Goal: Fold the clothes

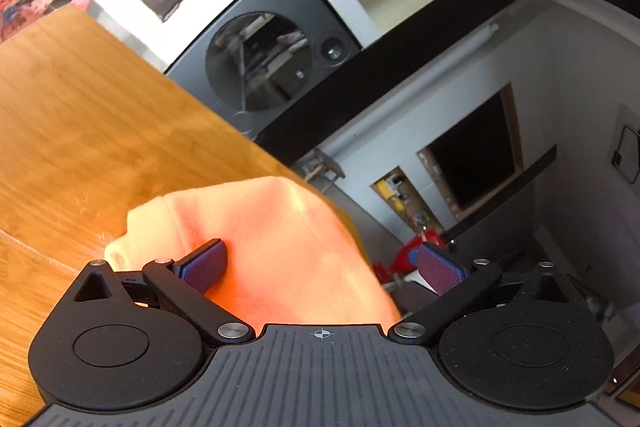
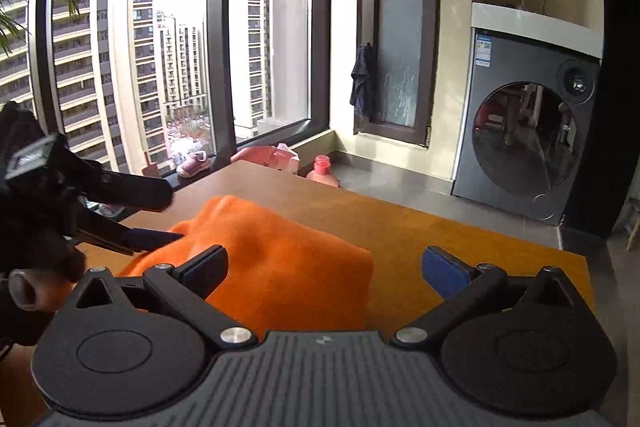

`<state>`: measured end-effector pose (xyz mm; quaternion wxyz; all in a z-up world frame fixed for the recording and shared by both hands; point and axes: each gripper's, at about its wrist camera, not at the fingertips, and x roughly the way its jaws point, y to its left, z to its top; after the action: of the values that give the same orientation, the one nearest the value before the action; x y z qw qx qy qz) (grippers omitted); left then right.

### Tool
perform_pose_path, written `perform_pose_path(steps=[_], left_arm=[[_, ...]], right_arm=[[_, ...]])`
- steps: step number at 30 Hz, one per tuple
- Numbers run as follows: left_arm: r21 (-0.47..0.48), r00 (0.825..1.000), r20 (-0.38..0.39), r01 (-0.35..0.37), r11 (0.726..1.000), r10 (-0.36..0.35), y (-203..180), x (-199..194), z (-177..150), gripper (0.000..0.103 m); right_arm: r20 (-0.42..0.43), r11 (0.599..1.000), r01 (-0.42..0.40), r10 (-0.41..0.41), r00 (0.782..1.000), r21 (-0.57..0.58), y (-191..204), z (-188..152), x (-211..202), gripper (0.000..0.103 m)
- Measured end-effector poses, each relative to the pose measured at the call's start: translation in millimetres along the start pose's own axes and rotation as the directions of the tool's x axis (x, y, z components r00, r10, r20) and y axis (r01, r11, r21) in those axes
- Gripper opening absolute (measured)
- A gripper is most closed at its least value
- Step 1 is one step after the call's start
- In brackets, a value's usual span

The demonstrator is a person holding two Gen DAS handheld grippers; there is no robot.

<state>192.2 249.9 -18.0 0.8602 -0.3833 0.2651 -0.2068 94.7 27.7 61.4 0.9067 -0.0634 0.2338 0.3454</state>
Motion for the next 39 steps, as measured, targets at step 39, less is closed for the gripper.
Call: perform_pose_path(steps=[39], left_arm=[[0.076, 0.948, 0.07, -0.314, 0.946, 0.31, 26.7, -39.5, 28.8, 0.103]], right_arm=[[-0.02, 0.976, -0.055, 0.06, 0.998, 0.212, -7.1, -5.4, 136.2, 0.099]])
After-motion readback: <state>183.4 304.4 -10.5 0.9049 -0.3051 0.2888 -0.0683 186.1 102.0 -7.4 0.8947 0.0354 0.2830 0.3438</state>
